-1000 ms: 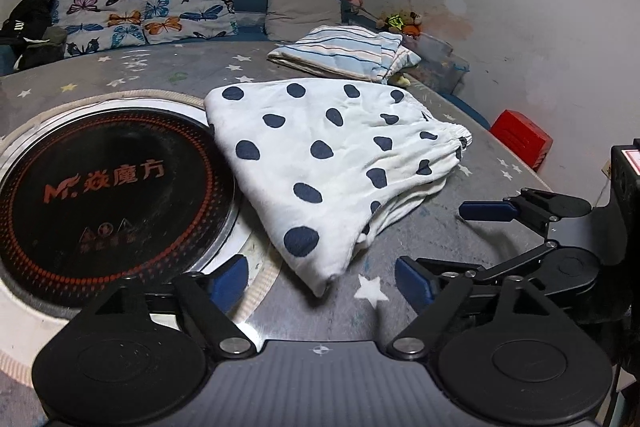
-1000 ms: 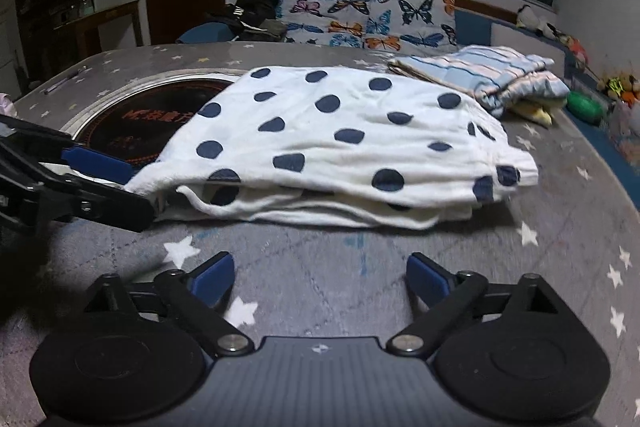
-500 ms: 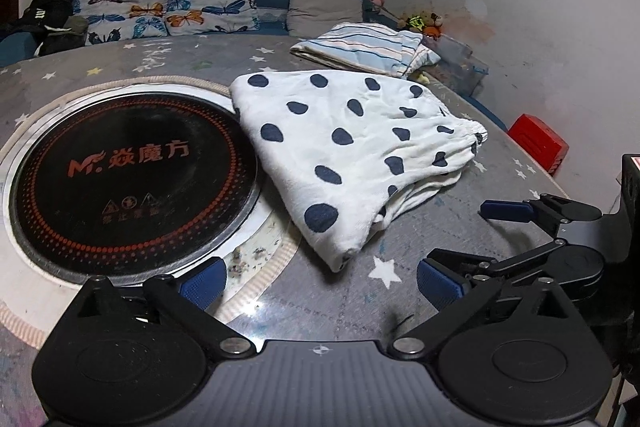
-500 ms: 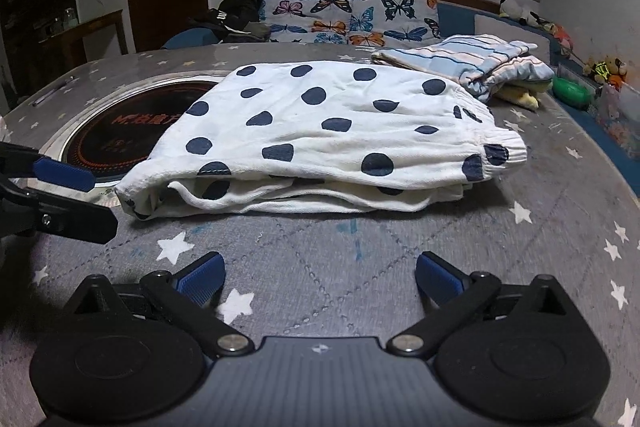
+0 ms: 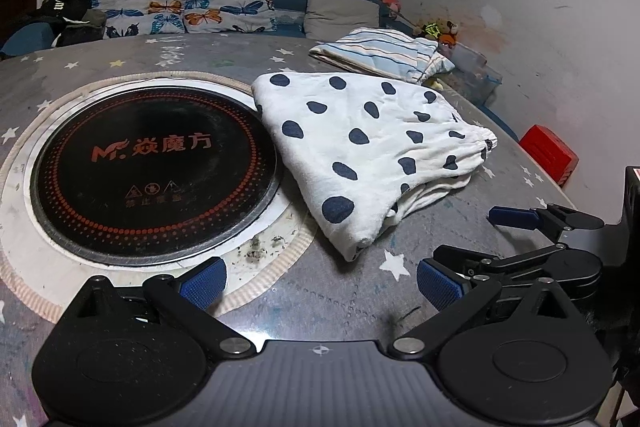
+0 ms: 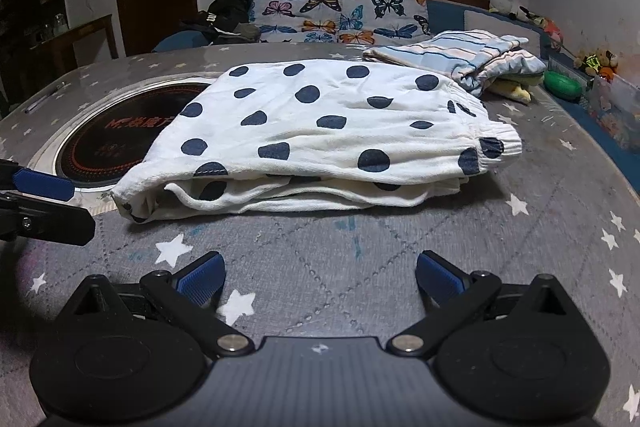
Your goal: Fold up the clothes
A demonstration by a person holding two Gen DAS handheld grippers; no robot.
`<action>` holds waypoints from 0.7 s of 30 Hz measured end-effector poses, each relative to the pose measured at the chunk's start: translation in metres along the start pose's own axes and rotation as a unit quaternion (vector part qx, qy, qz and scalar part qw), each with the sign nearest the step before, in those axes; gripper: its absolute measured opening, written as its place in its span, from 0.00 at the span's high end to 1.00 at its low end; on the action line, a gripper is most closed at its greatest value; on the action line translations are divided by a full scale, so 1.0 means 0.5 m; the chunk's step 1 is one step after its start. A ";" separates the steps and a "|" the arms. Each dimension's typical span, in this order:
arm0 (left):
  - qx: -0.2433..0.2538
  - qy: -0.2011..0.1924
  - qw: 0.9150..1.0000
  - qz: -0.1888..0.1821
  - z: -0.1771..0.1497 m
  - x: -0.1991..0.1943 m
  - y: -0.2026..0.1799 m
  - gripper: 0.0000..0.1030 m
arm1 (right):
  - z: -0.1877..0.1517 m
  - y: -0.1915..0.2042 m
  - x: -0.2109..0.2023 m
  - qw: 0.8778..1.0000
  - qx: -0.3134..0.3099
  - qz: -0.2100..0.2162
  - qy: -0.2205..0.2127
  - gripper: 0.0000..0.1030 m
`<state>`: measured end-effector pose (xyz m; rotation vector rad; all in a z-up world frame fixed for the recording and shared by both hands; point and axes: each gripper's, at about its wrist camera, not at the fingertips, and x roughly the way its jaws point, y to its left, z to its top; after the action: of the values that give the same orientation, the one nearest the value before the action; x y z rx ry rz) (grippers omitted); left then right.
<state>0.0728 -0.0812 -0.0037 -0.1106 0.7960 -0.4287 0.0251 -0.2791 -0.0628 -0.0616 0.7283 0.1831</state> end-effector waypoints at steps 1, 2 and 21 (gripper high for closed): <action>-0.001 0.001 1.000 0.002 -0.001 -0.001 -0.001 0.00 | 0.000 0.000 0.000 1.000 0.000 0.000 0.000 0.00; -0.003 0.002 1.000 0.003 -0.003 -0.001 -0.001 0.00 | 0.000 0.000 0.000 1.000 0.000 -0.001 -0.001 0.00; -0.021 0.015 0.999 0.023 -0.020 -0.001 -0.014 0.00 | -0.009 0.003 -0.004 1.000 0.004 -0.006 -0.014 0.00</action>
<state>0.0632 -0.0867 -0.0085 -0.1245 0.8356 -0.3706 0.0206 -0.2786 -0.0649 -0.0551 0.7016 0.1694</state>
